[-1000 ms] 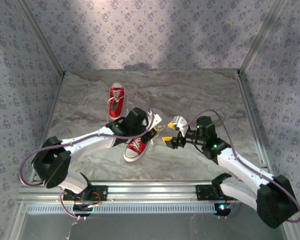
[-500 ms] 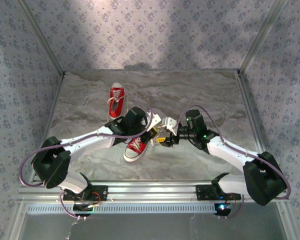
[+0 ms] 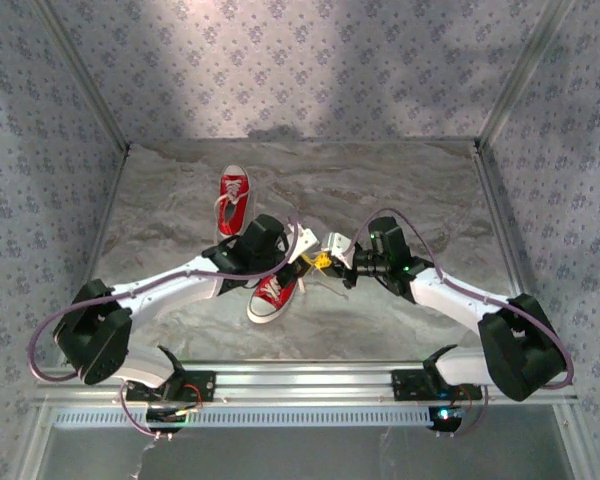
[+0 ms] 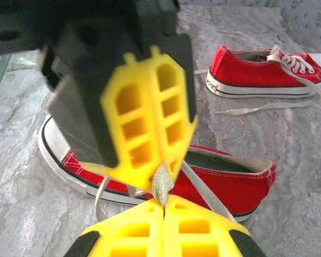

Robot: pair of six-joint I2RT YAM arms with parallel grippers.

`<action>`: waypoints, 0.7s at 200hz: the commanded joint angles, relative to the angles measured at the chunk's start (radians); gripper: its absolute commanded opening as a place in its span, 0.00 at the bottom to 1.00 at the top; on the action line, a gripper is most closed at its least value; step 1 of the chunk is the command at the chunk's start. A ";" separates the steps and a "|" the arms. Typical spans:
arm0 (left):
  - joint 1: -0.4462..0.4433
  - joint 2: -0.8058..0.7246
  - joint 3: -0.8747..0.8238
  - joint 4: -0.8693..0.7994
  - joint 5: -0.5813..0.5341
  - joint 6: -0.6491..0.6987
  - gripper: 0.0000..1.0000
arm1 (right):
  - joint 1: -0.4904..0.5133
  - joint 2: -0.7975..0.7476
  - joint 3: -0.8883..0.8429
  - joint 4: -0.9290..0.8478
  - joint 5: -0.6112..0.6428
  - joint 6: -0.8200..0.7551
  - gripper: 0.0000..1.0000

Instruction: Tie the shoes

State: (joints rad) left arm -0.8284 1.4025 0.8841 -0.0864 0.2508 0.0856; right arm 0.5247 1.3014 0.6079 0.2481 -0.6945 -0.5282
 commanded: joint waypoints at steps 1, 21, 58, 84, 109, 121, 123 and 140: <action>0.004 -0.058 -0.024 0.054 0.005 -0.017 0.16 | -0.006 -0.018 0.004 0.023 0.036 0.014 0.00; 0.012 -0.103 -0.064 0.071 -0.029 -0.034 0.35 | -0.019 -0.030 0.002 0.020 0.066 0.018 0.00; 0.023 -0.167 -0.132 0.088 -0.084 -0.042 0.41 | -0.028 -0.021 0.021 0.027 0.053 0.040 0.00; 0.025 -0.185 -0.167 0.087 -0.132 -0.037 0.32 | -0.034 -0.020 0.027 0.031 0.061 0.055 0.00; 0.025 -0.154 -0.164 0.062 -0.160 -0.002 0.32 | -0.037 -0.024 0.020 0.036 0.072 0.063 0.00; 0.024 -0.134 -0.157 0.057 -0.163 0.028 0.33 | -0.042 -0.027 0.021 0.033 0.071 0.065 0.00; 0.024 -0.130 -0.156 0.059 -0.160 0.033 0.34 | -0.043 -0.027 0.021 0.033 0.069 0.065 0.00; 0.024 -0.096 -0.145 0.068 -0.112 0.092 0.36 | -0.049 -0.028 0.023 0.032 0.055 0.069 0.00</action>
State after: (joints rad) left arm -0.8066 1.2633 0.7189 -0.0250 0.1146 0.0841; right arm 0.4889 1.2919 0.6086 0.2668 -0.6350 -0.4824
